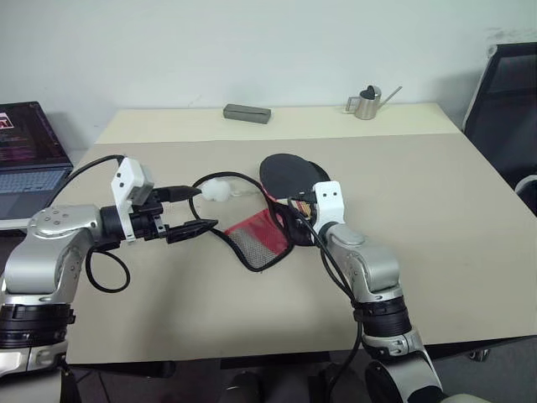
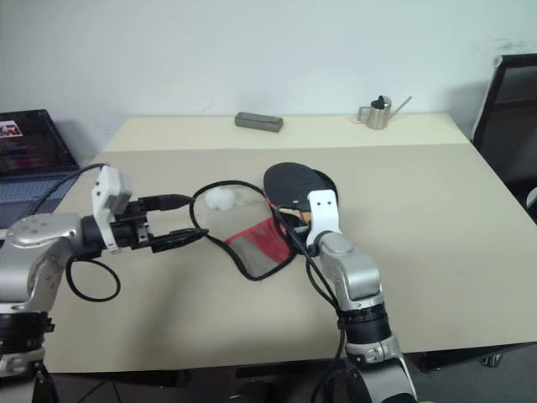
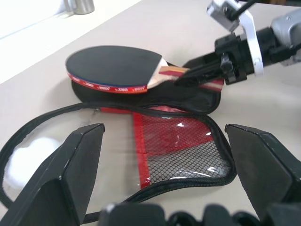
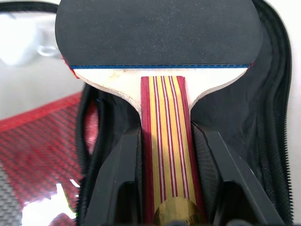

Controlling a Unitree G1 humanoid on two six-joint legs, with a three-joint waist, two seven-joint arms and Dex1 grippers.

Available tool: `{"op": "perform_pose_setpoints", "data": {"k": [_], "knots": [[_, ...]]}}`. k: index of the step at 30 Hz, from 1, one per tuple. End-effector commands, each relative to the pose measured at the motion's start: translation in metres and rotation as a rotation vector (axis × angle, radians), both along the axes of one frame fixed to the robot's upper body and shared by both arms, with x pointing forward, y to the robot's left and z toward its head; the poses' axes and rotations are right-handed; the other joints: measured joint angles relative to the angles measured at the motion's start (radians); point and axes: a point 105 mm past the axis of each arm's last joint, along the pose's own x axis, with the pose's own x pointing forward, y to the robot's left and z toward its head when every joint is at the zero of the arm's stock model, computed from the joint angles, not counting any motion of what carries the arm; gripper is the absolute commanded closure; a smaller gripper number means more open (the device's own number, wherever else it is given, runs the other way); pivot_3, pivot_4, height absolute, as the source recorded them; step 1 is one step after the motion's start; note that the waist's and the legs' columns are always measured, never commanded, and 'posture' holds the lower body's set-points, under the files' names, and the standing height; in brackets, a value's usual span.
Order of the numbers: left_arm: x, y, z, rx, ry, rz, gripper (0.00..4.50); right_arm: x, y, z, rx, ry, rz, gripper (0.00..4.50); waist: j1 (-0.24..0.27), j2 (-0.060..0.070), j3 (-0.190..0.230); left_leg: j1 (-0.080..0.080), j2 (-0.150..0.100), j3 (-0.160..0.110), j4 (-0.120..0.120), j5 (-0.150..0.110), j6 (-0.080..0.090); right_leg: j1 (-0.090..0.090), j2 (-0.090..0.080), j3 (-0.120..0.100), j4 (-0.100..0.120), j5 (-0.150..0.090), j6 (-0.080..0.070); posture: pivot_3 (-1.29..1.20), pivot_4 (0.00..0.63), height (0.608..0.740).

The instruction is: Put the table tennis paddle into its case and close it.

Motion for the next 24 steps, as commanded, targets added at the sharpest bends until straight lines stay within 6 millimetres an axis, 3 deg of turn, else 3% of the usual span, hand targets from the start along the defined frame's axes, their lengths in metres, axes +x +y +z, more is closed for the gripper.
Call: {"op": "perform_pose_setpoints", "data": {"k": [1, 24], "knots": [[-0.004, -0.001, 0.015, 0.009, -0.057, -0.005, 0.0, 0.008, 0.008, 0.026, 0.011, -0.12, 0.017, 3.36, 0.0, 0.0, 0.0, 0.0, 0.0, 0.0, 0.0, 0.0, 0.0, 0.0, 0.0, 0.0, 0.0, 0.0, 0.0, 0.0, 0.15, 0.74], [-0.004, -0.007, 0.017, 0.013, -0.068, -0.017, 0.0, 0.017, 0.006, 0.001, -0.114, -0.121, -0.009, 3.36, -0.001, 0.0, 0.0, 0.0, 0.0, 0.0, 0.0, 0.0, 0.0, 0.0, 0.0, 0.0, 0.0, 0.0, 0.0, 0.0, 0.15, 0.74]]}}
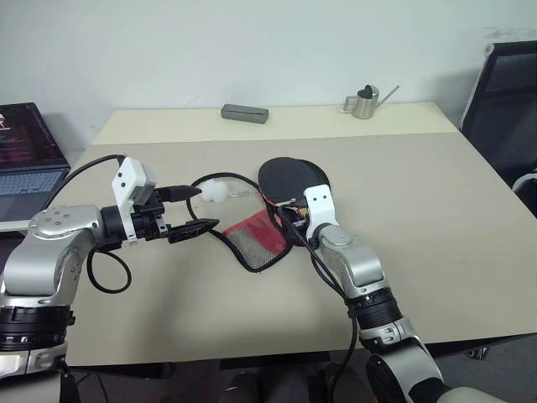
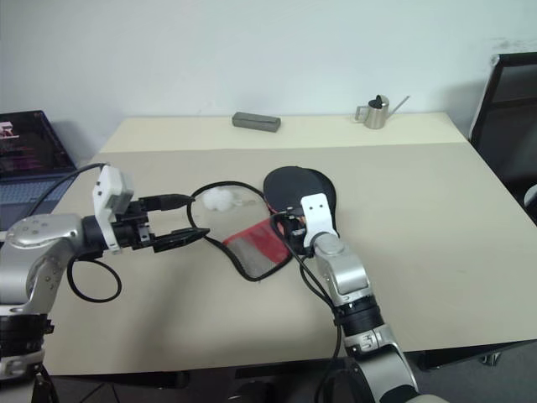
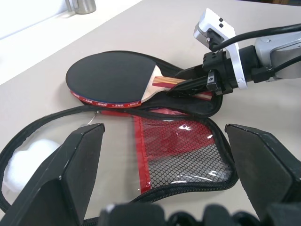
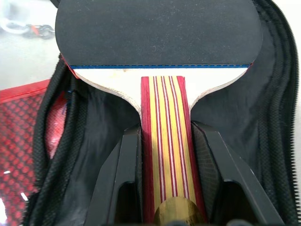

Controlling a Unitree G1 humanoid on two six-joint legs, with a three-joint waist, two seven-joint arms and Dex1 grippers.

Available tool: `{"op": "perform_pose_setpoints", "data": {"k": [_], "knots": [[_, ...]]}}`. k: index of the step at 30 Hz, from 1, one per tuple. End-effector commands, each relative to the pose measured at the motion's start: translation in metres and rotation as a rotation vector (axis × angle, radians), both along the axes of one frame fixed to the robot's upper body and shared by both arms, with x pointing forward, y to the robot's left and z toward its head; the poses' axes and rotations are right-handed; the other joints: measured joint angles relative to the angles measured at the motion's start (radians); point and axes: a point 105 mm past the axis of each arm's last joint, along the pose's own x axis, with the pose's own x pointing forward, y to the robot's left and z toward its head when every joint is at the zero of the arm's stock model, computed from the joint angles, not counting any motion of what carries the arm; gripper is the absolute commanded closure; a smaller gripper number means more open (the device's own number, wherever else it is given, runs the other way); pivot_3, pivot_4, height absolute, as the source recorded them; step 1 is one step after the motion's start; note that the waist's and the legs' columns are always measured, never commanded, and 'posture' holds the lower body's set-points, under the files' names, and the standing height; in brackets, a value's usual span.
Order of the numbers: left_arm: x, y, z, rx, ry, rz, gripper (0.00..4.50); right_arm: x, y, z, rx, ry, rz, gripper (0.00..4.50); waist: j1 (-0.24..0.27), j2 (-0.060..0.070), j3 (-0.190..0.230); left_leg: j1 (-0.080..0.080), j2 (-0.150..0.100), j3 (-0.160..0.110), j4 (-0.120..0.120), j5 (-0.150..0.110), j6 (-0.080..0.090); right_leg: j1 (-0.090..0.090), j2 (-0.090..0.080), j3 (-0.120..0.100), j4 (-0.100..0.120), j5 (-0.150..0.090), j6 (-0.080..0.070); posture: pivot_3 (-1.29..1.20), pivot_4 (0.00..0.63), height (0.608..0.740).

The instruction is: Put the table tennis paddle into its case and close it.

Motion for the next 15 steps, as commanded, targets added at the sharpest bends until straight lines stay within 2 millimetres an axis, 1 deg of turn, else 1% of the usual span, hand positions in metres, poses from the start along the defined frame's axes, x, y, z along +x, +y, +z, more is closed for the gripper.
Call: {"op": "perform_pose_setpoints", "data": {"k": [1, 6, 15], "knots": [[-0.003, -0.004, 0.016, 0.009, -0.064, -0.023, 0.0, 0.002, 0.003, 0.015, 0.003, -0.071, -0.002, 3.36, 0.0, 0.0, 0.0, 0.0, 0.0, 0.0, 0.0, 0.0, 0.0, 0.0, 0.0, 0.0, 0.0, 0.0, 0.0, 0.0, 0.15, 0.74], [-0.003, -0.005, 0.016, 0.01, -0.066, -0.023, 0.0, 0.001, 0.001, 0.012, -0.01, -0.064, -0.006, 3.36, 0.0, 0.0, 0.0, 0.0, 0.0, 0.0, 0.0, 0.0, 0.0, 0.0, 0.0, 0.0, 0.0, 0.0, 0.0, 0.0, 0.15, 0.74], [-0.002, -0.006, 0.015, 0.007, -0.065, -0.026, 0.0, 0.002, -0.012, 0.012, -0.003, -0.066, -0.043, 3.36, 0.0, 0.0, 0.0, 0.0, 0.0, 0.0, 0.0, 0.0, 0.0, 0.0, 0.0, 0.0, 0.0, 0.0, 0.0, 0.0, 0.15, 0.74]]}}
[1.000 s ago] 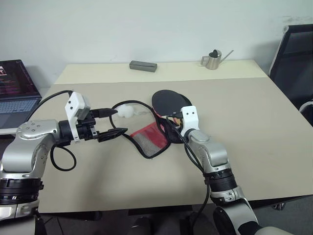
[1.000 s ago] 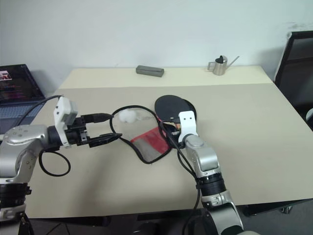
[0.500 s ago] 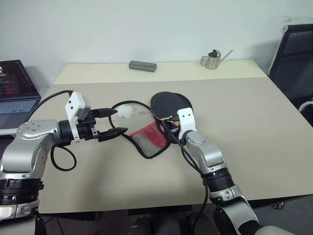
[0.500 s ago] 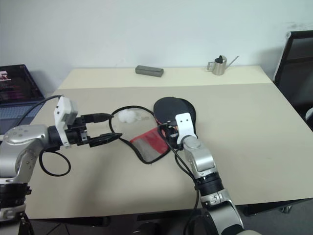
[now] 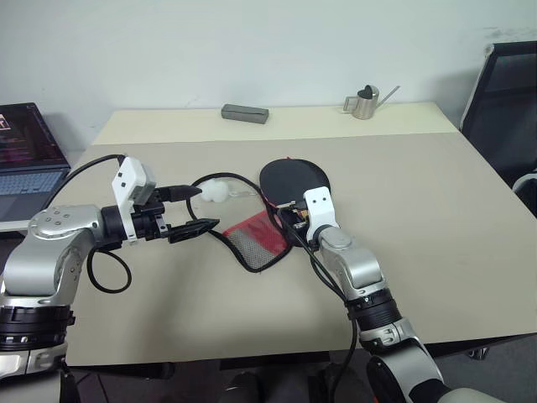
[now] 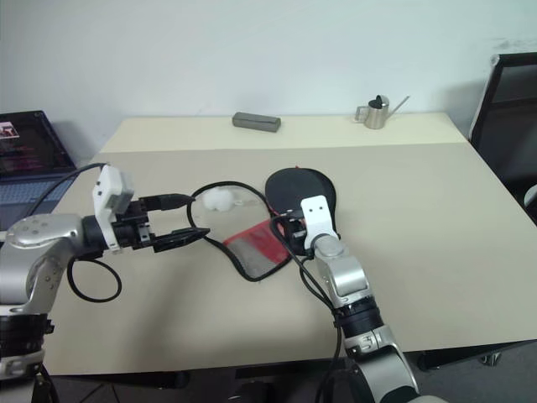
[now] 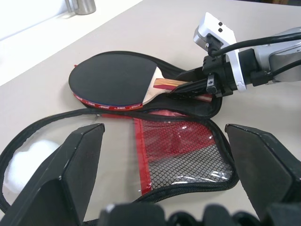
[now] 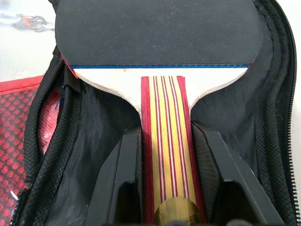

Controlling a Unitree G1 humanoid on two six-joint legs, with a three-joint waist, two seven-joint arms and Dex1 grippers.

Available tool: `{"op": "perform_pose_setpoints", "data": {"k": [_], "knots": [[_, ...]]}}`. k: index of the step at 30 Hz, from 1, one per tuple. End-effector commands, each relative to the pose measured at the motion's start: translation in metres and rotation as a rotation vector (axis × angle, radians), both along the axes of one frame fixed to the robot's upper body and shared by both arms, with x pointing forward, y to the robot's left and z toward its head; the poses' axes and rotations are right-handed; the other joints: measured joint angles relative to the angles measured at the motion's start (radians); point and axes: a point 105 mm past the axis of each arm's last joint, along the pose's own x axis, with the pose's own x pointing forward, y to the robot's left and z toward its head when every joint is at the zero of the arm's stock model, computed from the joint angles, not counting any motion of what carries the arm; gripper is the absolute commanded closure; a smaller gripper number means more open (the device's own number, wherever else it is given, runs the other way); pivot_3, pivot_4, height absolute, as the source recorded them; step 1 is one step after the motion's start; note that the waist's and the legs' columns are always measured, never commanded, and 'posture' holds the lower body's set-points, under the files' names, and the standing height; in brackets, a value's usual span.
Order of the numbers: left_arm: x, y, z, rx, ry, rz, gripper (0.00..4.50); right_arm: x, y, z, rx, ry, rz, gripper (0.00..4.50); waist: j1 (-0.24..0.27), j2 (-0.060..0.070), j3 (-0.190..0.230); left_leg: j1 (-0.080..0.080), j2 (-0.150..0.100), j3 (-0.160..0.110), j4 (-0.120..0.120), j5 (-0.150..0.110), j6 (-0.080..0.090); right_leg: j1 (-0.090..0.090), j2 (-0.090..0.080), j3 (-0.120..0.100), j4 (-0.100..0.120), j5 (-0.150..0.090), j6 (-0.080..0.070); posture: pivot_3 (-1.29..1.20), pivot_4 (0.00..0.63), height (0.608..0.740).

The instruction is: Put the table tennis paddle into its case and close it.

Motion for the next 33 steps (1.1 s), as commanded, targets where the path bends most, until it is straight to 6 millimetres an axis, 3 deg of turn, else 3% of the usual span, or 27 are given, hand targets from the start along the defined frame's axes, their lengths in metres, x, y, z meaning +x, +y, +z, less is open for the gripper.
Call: {"op": "perform_pose_setpoints", "data": {"k": [1, 14, 21, 22, 25, 30, 33], "knots": [[-0.001, -0.006, 0.015, 0.006, -0.062, -0.025, 0.0, 0.002, -0.007, 0.015, 0.014, -0.066, -0.026, 3.36, 0.0, 0.0, 0.0, 0.0, 0.0, 0.0, 0.0, 0.0, 0.0, 0.0, 0.0, 0.0, 0.0, 0.0, 0.0, 0.0, 0.15, 0.74], [0.001, -0.007, 0.015, 0.002, -0.065, -0.03, 0.0, 0.0, -0.009, 0.01, -0.002, -0.05, -0.03, 3.36, 0.0, 0.0, 0.0, 0.0, 0.0, 0.0, 0.0, 0.0, 0.0, 0.0, 0.0, 0.0, 0.0, 0.0, 0.0, 0.0, 0.15, 0.74], [0.001, -0.006, 0.013, 0.001, -0.064, -0.024, 0.0, -0.004, 0.003, 0.016, 0.029, -0.058, 0.017, 1.07, 0.0, 0.0, 0.0, 0.0, 0.0, 0.0, 0.0, 0.0, 0.0, 0.0, 0.0, 0.0, 0.0, 0.0, 0.0, 0.0, 0.15, 0.74], [0.001, -0.006, 0.013, 0.001, -0.063, -0.024, 0.0, -0.005, 0.005, 0.016, 0.039, -0.054, 0.025, 1.07, 0.0, 0.0, 0.0, 0.0, 0.0, 0.0, 0.0, 0.0, 0.0, 0.0, 0.0, 0.0, 0.0, 0.0, 0.0, 0.0, 0.15, 0.74], [0.001, -0.005, 0.013, 0.001, -0.067, -0.017, 0.0, -0.009, 0.012, 0.028, 0.099, -0.089, 0.055, 1.07, -0.001, 0.0, 0.0, 0.0, 0.0, 0.0, 0.0, 0.0, 0.0, 0.0, 0.0, 0.0, 0.0, 0.0, 0.0, 0.0, 0.15, 0.74], [0.007, 0.009, 0.011, -0.014, -0.068, 0.049, 0.0, -0.018, 0.014, 0.081, 0.228, -0.269, 0.172, 1.07, 0.0, 0.0, 0.0, 0.0, 0.0, 0.0, 0.0, 0.0, 0.0, 0.0, 0.0, 0.0, 0.0, 0.0, 0.0, 0.0, 0.15, 0.74], [0.014, 0.015, 0.006, -0.024, -0.069, 0.091, 0.0, -0.028, 0.014, 0.094, 0.244, -0.301, 0.291, 1.07, 0.001, 0.0, 0.0, 0.0, 0.0, 0.0, 0.0, 0.0, 0.0, 0.001, 0.0, 0.0, 0.0, 0.0, 0.0, 0.0, 0.15, 0.74]]}}
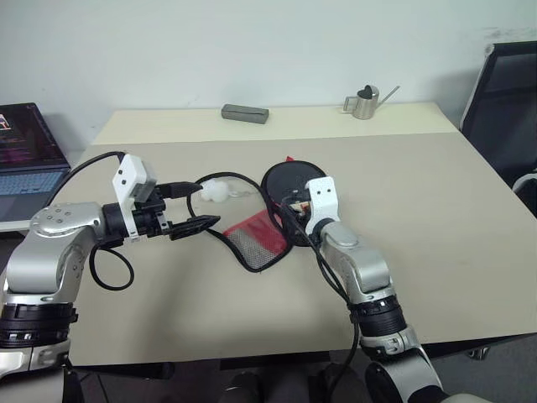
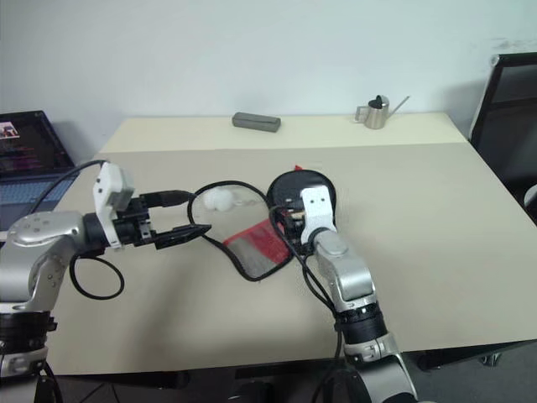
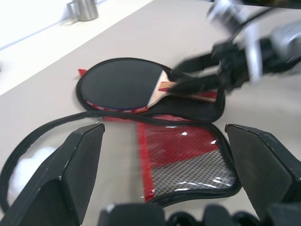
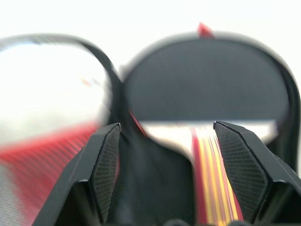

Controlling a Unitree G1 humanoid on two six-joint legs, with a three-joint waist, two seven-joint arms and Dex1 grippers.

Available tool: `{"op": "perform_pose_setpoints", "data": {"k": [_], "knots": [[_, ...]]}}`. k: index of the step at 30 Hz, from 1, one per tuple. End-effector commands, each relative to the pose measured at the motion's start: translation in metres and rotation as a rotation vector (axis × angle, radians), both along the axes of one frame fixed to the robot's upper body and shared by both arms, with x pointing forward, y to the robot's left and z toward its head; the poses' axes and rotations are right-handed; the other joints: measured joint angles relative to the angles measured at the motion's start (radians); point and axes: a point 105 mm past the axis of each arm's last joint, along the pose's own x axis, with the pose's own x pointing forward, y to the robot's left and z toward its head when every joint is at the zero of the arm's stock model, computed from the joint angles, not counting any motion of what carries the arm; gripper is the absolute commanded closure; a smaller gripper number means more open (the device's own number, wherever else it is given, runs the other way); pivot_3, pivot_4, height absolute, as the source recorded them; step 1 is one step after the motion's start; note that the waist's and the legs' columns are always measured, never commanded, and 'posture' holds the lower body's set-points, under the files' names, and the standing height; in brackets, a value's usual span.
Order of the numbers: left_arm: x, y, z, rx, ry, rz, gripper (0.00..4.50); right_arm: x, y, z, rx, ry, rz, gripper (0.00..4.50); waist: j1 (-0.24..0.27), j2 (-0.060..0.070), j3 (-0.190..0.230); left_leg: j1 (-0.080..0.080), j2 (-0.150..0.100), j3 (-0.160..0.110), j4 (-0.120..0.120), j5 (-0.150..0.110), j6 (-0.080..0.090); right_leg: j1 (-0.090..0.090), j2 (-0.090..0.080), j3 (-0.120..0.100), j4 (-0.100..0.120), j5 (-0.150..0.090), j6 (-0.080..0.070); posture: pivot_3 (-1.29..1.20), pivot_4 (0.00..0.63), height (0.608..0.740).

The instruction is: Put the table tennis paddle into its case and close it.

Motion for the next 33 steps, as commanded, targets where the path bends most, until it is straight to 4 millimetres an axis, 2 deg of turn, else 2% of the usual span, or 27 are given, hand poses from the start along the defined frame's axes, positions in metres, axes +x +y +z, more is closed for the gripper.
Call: {"op": "perform_pose_setpoints", "data": {"k": [1, 6, 12, 15, 19, 22, 24, 29, 33], "knots": [[0.006, 0.01, 0.007, -0.012, -0.05, 0.05, 0.0, -0.013, 0.003, 0.032, 0.057, -0.1, 0.139, 1.07, 0.0, 0.0, 0.0, 0.0, 0.0, 0.0, 0.0, 0.0, 0.0, 0.0, 0.0, 0.0, 0.0, 0.0, 0.0, 0.0, 0.15, 0.74], [0.013, 0.026, -0.002, 0.013, -0.083, 0.148, 0.0, -0.01, -0.035, 0.055, 0.011, -0.1, 0.254, 1.07, 0.004, 0.0, 0.0, 0.0, 0.0, 0.0, 0.0, 0.0, 0.0, 0.0, 0.0, -0.001, 0.0, 0.0, 0.0, 0.0, 0.15, 0.74], [0.016, 0.042, -0.014, -0.016, -0.086, 0.259, 0.0, -0.002, -0.079, 0.058, -0.288, -0.195, 0.317, 1.07, 0.003, 0.0, 0.0, 0.0, -0.002, 0.0, 0.0, 0.0, 0.0, 0.0, 0.0, -0.001, -0.002, 0.0, 0.0, 0.0, 0.15, 0.74], [0.02, 0.052, -0.023, -0.012, -0.073, 0.316, 0.0, 0.005, -0.099, 0.067, -0.332, -0.205, 0.319, 1.07, 0.002, -0.001, 0.001, 0.0, -0.002, 0.002, 0.0, 0.0, 0.0, 0.0, 0.0, 0.0, -0.002, 0.0, 0.0, 0.0, 0.15, 0.74], [0.029, 0.066, -0.038, 0.015, -0.048, 0.401, 0.0, 0.007, -0.112, 0.073, -0.382, -0.222, 0.32, 1.07, 0.003, -0.001, 0.001, 0.0, -0.002, 0.002, 0.0, 0.0, 0.0, 0.0, 0.0, -0.001, -0.002, 0.0, 0.0, 0.0, 0.15, 0.74], [0.039, 0.073, -0.049, 0.021, -0.027, 0.463, 0.0, 0.002, -0.113, 0.074, -0.389, -0.221, 0.349, 1.07, 0.007, -0.001, 0.001, -0.001, -0.002, 0.001, 0.0, 0.0, 0.0, 0.001, -0.001, -0.001, -0.002, 0.0, 0.0, 0.0, 0.15, 0.74], [0.044, 0.072, -0.059, 0.04, -0.006, 0.477, 0.0, -0.006, -0.11, 0.071, -0.388, -0.209, 0.401, 1.07, 0.011, -0.001, 0.001, -0.002, -0.002, 0.001, 0.001, 0.0, 0.0, 0.001, -0.001, -0.001, -0.003, 0.0, 0.0, 0.0, 0.15, 0.74], [0.057, 0.056, -0.077, 0.039, 0.052, 0.441, 0.0, -0.021, -0.113, 0.06, -0.42, -0.158, 0.492, 1.07, 0.024, -0.001, 0.001, -0.005, -0.003, 0.0, 0.002, 0.0, 0.0, 0.0, -0.002, -0.003, -0.004, 0.0, 0.001, 0.0, 0.15, 0.74], [0.063, 0.04, -0.09, 0.067, 0.101, 0.369, 0.0, -0.021, -0.133, 0.053, -0.453, -0.105, 0.483, 1.07, 0.026, -0.002, 0.001, -0.007, -0.004, 0.0, 0.003, 0.0, 0.0, 0.0, -0.002, -0.004, -0.004, 0.0, 0.001, 0.0, 0.15, 0.74]]}}
